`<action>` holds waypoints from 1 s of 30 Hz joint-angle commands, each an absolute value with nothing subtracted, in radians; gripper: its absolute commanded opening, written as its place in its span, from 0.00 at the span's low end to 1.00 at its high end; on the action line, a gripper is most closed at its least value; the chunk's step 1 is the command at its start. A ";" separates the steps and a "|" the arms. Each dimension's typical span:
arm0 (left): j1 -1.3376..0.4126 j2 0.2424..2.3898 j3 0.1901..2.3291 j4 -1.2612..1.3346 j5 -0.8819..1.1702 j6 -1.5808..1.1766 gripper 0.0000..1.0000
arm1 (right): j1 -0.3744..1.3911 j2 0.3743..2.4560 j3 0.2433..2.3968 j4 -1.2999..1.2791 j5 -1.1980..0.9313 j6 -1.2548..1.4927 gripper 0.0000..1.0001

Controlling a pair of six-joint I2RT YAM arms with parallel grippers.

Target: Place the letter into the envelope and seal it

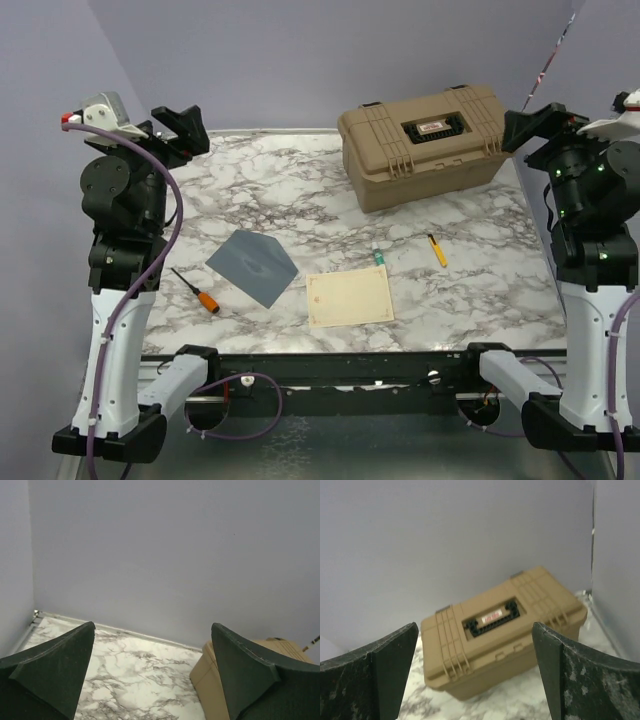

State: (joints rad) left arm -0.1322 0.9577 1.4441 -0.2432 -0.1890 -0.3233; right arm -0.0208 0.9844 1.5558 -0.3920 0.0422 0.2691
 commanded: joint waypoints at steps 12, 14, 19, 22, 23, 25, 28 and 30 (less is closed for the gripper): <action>-0.131 0.887 0.899 -0.025 0.052 -0.705 0.99 | -0.025 0.753 0.900 -0.644 -0.200 0.669 0.98; -0.134 0.917 0.846 -0.009 0.094 -0.725 0.99 | -0.025 0.763 0.801 -0.636 -0.253 0.676 0.96; -0.165 1.000 0.692 0.155 0.290 -0.741 0.99 | -0.025 0.899 0.648 -0.500 -0.412 0.605 0.95; -0.226 1.076 0.619 0.258 0.369 -0.778 0.94 | -0.025 1.017 0.589 -0.411 -0.534 0.551 0.94; -0.274 1.100 0.608 0.274 0.380 -0.769 0.90 | -0.025 1.053 0.571 -0.376 -0.574 0.543 0.93; -0.364 1.145 0.604 0.278 0.387 -0.730 0.82 | -0.025 1.114 0.533 -0.293 -0.652 0.546 0.89; -0.472 1.227 0.610 0.277 0.407 -0.682 0.72 | -0.023 1.197 0.476 -0.138 -0.767 0.592 0.82; -0.530 1.282 0.614 0.279 0.404 -0.661 0.65 | -0.022 1.248 0.457 -0.084 -0.780 0.598 0.79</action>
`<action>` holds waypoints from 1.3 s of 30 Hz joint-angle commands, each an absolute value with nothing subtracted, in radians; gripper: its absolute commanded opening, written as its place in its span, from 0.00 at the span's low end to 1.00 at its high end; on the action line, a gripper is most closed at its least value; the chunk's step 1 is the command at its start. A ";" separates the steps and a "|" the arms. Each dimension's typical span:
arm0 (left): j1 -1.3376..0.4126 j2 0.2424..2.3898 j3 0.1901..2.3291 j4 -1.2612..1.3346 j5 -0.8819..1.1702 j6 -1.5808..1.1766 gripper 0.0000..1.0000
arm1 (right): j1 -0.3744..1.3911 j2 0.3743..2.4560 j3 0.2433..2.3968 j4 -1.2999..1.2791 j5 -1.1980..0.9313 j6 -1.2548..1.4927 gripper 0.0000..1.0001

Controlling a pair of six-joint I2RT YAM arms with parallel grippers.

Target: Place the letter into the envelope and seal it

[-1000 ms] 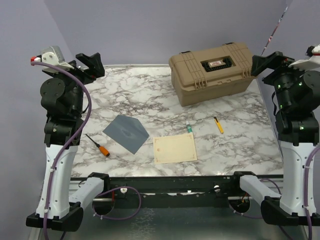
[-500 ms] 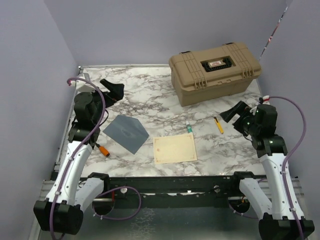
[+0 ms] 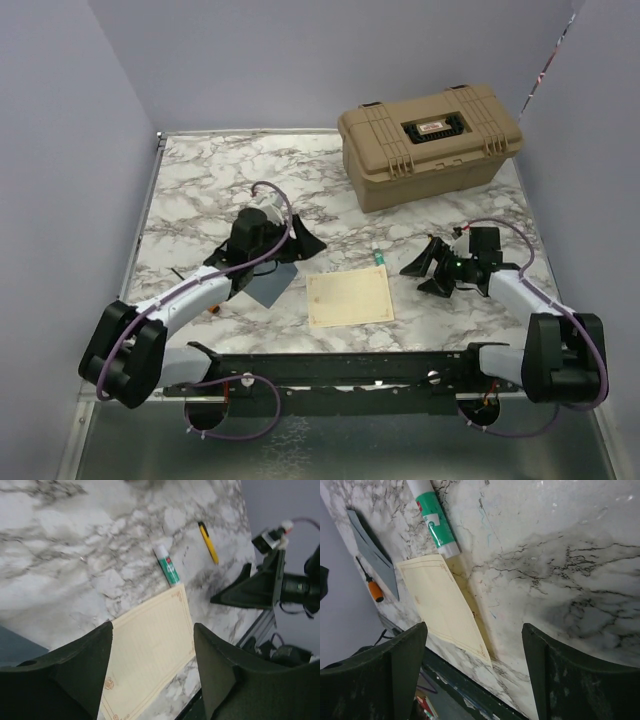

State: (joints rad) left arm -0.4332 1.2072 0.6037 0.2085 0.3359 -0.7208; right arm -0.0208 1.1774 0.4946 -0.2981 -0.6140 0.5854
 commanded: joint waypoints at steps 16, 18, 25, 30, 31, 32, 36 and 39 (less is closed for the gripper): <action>-0.711 1.565 0.610 0.219 0.358 -0.576 0.33 | 0.111 1.503 0.425 0.097 -0.745 0.559 0.60; -0.715 1.587 0.613 0.196 0.345 -0.569 0.29 | 0.112 1.523 0.412 0.131 -0.777 0.542 0.60; -0.722 1.616 0.616 0.155 0.303 -0.560 0.15 | 0.188 1.612 0.417 0.231 -0.867 0.567 0.55; -0.722 1.573 0.633 0.122 0.252 -0.573 0.09 | 0.216 1.610 0.436 0.197 -0.812 0.586 0.35; -0.722 1.558 0.635 0.123 0.248 -0.578 0.09 | 0.215 1.593 0.438 0.195 -0.809 0.597 0.25; -0.722 1.539 0.636 0.122 0.243 -0.585 0.09 | 0.216 1.575 0.442 0.191 -0.803 0.607 0.11; -0.722 1.440 0.677 0.069 0.183 -0.612 0.15 | 0.214 1.453 0.472 0.135 -0.760 0.642 0.00; -0.721 1.332 0.741 0.004 0.088 -0.638 0.40 | 0.216 1.352 0.515 0.106 -0.773 0.678 0.00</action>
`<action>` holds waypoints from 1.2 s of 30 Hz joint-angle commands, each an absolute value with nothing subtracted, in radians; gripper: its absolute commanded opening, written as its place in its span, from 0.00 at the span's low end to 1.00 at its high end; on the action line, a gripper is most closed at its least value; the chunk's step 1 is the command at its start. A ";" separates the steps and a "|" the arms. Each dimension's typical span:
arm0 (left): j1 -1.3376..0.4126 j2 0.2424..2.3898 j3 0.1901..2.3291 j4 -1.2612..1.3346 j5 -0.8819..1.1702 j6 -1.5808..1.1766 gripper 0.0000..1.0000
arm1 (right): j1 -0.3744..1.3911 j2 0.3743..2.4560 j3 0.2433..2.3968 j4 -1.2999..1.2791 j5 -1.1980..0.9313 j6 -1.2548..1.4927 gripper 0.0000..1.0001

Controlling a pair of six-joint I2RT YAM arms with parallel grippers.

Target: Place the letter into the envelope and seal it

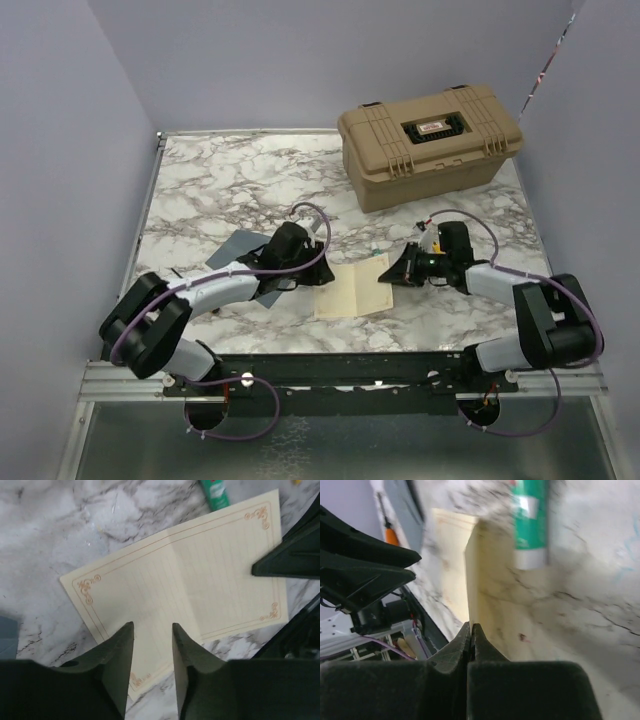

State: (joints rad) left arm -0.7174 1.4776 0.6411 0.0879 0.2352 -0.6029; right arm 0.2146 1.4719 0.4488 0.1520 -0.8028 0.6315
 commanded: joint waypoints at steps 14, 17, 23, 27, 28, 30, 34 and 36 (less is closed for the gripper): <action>-0.717 1.045 1.060 -0.156 -0.254 -0.889 0.99 | 0.215 1.162 0.820 0.519 -0.763 1.220 0.00; -0.717 1.046 1.087 -0.163 -0.257 -1.067 0.99 | 0.215 1.190 0.878 0.641 -0.705 1.352 0.00; -0.718 1.092 1.115 -0.123 -0.126 -1.386 0.99 | 0.239 1.251 0.977 0.792 -0.615 1.510 0.00; -0.717 1.101 1.071 -0.038 -0.056 -1.648 0.99 | 0.281 1.276 1.010 0.823 -0.564 1.529 0.00; -0.717 1.095 1.038 0.002 -0.055 -1.729 0.99 | 0.291 1.283 1.014 0.827 -0.555 1.531 0.00; -0.717 1.082 0.984 0.105 -0.084 -1.846 0.99 | 0.308 1.293 1.020 0.839 -0.542 1.533 0.00; -0.719 1.061 0.953 0.157 -0.186 -1.940 0.99 | 0.336 1.311 1.012 0.879 -0.532 1.559 0.00; -0.718 1.048 0.947 0.168 -0.231 -1.952 0.89 | 0.344 1.318 1.002 0.903 -0.531 1.579 0.00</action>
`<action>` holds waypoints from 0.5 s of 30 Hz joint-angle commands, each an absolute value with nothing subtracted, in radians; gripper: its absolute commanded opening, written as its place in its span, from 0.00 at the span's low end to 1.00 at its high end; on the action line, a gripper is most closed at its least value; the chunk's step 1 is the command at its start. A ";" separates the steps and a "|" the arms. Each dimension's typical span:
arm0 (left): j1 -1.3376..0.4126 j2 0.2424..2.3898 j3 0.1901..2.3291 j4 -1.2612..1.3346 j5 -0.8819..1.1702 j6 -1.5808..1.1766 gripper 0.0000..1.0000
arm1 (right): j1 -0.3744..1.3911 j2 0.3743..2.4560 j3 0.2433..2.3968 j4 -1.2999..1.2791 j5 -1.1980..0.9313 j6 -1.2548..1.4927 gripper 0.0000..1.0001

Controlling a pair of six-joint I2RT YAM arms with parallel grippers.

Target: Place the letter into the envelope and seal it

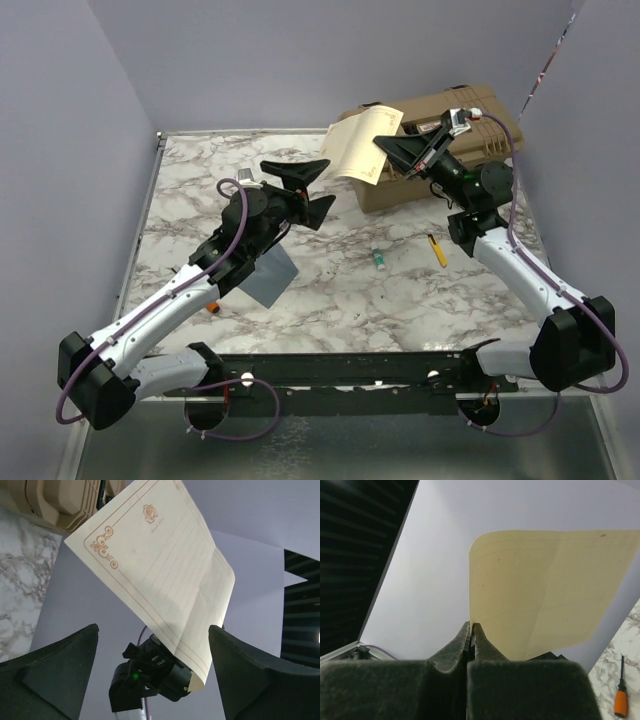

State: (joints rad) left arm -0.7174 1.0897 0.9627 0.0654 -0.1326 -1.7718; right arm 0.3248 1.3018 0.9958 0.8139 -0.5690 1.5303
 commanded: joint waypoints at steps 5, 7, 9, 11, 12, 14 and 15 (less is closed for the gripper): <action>-0.719 1.034 0.937 0.174 -0.310 -1.963 0.52 | 0.355 1.326 0.983 0.928 -0.520 1.614 0.00; -0.719 1.042 0.943 0.174 -0.317 -1.967 0.39 | 0.358 1.330 0.981 0.936 -0.521 1.637 0.00; -0.719 1.060 0.962 0.176 -0.305 -1.971 0.35 | 0.361 1.335 0.974 0.955 -0.517 1.666 0.00; -0.719 1.077 0.974 0.177 -0.293 -1.979 0.38 | 0.363 1.338 0.972 0.967 -0.514 1.682 0.00; -0.718 1.086 0.975 0.180 -0.290 -1.987 0.42 | 0.365 1.337 0.971 0.966 -0.513 1.682 0.00; -0.719 1.093 0.967 0.188 -0.291 -2.009 0.43 | 0.366 1.333 0.971 0.960 -0.511 1.678 0.00; -0.718 1.095 0.961 0.195 -0.295 -2.021 0.43 | 0.368 1.332 0.970 0.959 -0.512 1.676 0.00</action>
